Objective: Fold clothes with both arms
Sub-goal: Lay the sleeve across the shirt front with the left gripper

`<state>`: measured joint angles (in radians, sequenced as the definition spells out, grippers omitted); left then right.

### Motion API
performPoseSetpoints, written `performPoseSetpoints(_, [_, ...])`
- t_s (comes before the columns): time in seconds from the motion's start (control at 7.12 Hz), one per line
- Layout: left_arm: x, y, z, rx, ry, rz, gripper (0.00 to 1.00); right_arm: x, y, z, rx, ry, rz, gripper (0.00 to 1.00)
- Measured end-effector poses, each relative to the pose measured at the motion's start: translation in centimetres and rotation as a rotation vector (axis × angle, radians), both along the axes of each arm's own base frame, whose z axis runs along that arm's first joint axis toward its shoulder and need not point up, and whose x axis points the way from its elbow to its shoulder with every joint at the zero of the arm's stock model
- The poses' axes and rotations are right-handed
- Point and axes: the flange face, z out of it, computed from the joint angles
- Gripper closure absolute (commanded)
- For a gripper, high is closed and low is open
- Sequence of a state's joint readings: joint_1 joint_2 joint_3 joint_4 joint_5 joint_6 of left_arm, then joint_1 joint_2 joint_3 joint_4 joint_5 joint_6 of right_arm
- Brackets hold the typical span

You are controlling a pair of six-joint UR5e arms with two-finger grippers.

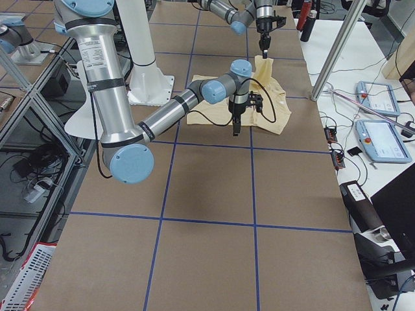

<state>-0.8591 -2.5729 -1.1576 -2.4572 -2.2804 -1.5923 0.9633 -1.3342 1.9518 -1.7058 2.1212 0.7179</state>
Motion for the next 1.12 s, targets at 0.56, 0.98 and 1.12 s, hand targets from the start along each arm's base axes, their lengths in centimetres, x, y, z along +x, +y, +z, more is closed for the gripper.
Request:
performPoseSetpoints(0.56, [10.4,2.1,1.4,-0.011,-0.042,-0.047,1.00,-0.1,-0.1,0.0,-0.001,0.002,0.001,0.00])
performPoseSetpoints(0.98, [15.6,4.8,2.0,0.002,-0.048,-0.057,1.00,-0.2,-0.3,0.2,-0.007,0.003,0.000,0.00])
performPoseSetpoints(1.12, [16.7,5.7,1.9,0.007,-0.047,-0.065,1.00,-0.2,-0.2,0.3,-0.008,0.003,-0.001,0.00])
